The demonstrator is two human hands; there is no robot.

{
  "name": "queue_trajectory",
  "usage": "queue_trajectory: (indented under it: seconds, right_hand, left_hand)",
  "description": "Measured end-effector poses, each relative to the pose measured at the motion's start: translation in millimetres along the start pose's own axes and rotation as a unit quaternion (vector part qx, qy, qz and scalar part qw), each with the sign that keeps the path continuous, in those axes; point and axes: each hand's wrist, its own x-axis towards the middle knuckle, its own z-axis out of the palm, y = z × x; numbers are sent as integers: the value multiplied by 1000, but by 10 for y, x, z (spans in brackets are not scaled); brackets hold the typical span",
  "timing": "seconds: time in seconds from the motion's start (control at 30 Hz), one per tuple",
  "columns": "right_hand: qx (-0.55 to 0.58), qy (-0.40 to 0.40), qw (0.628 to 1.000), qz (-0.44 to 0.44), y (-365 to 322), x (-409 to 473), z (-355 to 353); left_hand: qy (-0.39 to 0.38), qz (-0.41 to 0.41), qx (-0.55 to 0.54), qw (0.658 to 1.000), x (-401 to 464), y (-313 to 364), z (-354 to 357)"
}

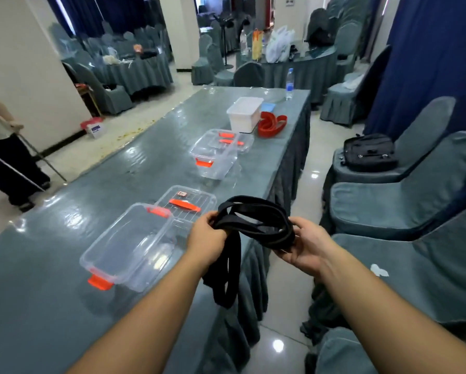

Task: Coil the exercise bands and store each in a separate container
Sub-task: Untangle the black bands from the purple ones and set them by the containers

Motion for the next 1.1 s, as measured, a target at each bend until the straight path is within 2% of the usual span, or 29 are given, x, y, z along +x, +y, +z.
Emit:
queue_trajectory:
  seconds: [0.2,0.33,0.63,0.83,1.1]
  right_hand:
    - [50,36,998,-3,-431,440,-351]
    - [52,52,997,-9,-760,841,-402]
    - [1,90,996,-23,-1639,1920,3]
    - [-103,92,990,-41,-2087,2536,344]
    - [-253,77,964,-32,-2512,3530,807]
  left_hand:
    - [-31,17,15,999,580,239,534]
    - [-51,14,-21,998,1091,326,845]
    - [-62,-7,-20,998,2560,488,1092]
    - [-58,-21,-28,998,3170,507,1069]
    - [-36,-39,-26,998,3687,402,1030]
